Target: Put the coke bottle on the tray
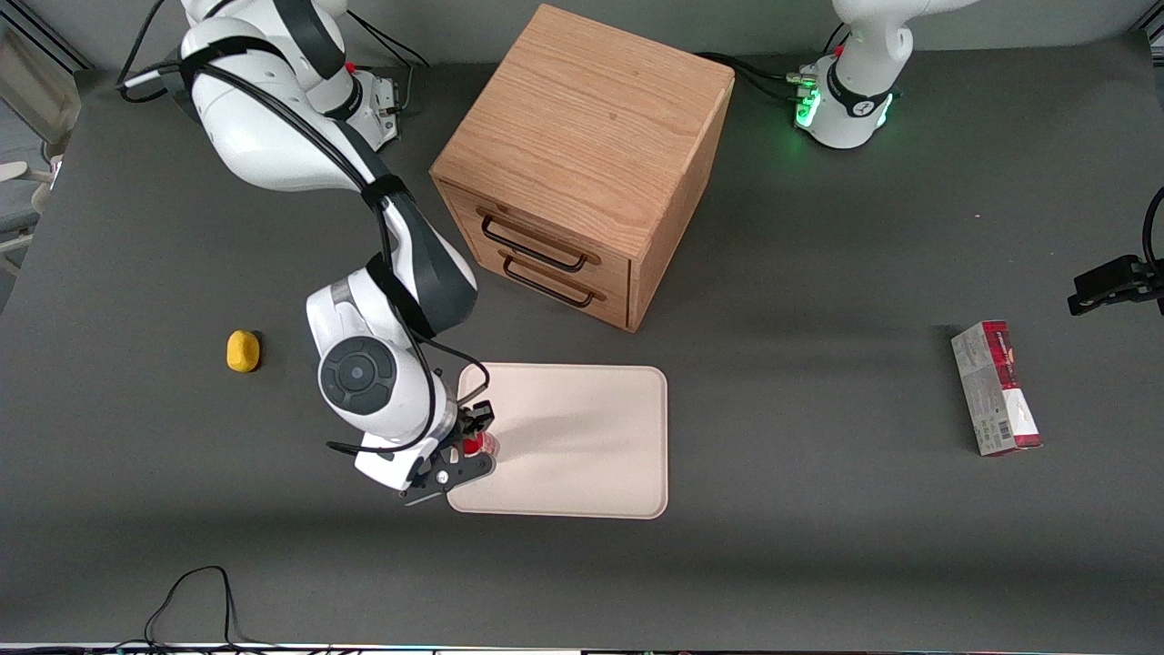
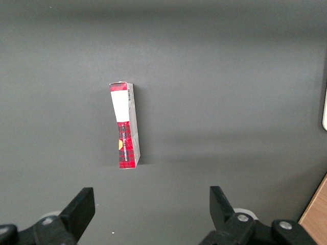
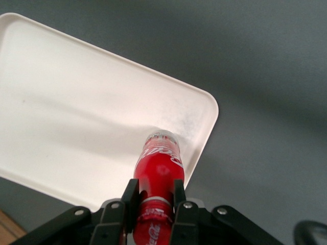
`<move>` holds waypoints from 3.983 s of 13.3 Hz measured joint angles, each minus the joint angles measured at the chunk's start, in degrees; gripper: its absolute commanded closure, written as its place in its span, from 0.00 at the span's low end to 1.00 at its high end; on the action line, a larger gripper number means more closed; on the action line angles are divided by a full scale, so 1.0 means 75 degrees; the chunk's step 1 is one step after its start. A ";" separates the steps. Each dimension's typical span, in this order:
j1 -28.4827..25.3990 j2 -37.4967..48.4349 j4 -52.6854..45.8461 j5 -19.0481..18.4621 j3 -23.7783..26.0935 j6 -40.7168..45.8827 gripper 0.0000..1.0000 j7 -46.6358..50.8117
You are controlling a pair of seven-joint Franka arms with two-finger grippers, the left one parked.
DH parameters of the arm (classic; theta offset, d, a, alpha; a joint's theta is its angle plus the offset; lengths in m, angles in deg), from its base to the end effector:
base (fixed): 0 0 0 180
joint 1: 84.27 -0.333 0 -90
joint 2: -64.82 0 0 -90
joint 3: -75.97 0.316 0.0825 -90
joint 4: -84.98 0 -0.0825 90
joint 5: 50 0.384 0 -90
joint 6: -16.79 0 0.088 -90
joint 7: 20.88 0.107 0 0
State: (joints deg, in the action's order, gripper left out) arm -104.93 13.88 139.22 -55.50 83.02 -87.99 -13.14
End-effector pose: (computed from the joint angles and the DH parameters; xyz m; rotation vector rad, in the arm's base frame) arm 0.7071 0.3219 0.3420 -3.0975 -0.5126 0.0043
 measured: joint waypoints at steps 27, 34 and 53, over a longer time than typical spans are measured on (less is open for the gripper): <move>0.0642 0.3167 -0.0209 -0.0006 -0.0083 0.3972 0.00 0.0507; 0.2327 0.6230 0.3492 0.0350 -0.0352 0.2709 0.00 -0.0022; 0.2332 0.6936 0.4941 0.0530 -0.1461 0.1586 0.00 -0.1554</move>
State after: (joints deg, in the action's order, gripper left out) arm -87.44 65.90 176.27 -51.53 72.06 -76.10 -24.79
